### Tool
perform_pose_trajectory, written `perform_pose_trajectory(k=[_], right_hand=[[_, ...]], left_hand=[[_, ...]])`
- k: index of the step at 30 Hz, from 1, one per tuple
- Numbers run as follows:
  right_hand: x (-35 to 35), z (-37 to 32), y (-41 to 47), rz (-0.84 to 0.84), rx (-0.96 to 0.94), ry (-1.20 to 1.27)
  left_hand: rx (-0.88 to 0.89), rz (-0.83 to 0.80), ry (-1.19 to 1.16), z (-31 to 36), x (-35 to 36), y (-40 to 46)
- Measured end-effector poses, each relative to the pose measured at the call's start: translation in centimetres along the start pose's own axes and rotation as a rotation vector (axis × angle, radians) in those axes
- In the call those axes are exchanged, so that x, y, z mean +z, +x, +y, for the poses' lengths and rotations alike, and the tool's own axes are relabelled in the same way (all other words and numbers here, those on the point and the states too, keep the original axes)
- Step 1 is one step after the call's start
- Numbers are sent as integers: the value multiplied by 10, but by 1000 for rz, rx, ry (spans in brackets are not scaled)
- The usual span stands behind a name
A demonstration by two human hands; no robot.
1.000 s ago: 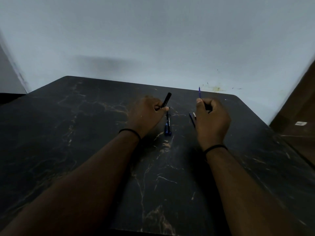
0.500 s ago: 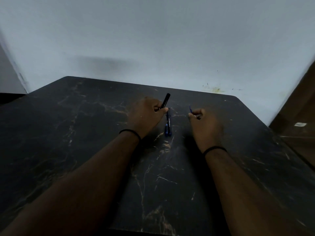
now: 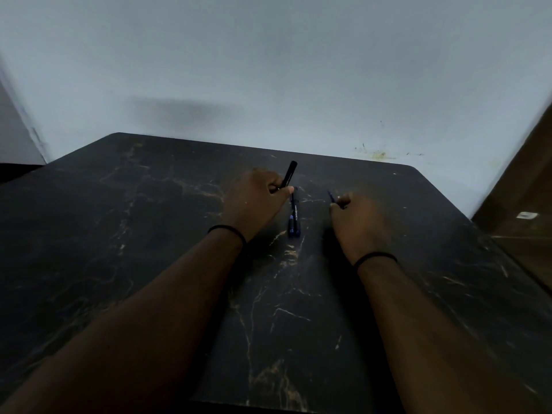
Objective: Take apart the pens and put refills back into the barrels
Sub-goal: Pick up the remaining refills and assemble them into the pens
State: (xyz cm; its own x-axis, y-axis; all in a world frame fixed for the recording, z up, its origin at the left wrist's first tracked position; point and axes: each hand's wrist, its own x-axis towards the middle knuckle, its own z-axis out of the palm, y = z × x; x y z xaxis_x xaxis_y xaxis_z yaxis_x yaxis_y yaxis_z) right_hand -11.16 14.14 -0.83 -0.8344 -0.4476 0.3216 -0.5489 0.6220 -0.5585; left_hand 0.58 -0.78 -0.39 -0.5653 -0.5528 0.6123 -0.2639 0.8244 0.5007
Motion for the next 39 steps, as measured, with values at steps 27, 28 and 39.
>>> perform_pose_trajectory(k=[27,28,39], right_hand=[[-11,9,5,384,-10,22],[-11,8,5,436,-26,16],[-4,6,5,363,-121,411]], left_hand=[[0,-9,-23,1,0,0],[-1,-5,-19,1,0,0],[-42,-16,-60,3,0,-1]])
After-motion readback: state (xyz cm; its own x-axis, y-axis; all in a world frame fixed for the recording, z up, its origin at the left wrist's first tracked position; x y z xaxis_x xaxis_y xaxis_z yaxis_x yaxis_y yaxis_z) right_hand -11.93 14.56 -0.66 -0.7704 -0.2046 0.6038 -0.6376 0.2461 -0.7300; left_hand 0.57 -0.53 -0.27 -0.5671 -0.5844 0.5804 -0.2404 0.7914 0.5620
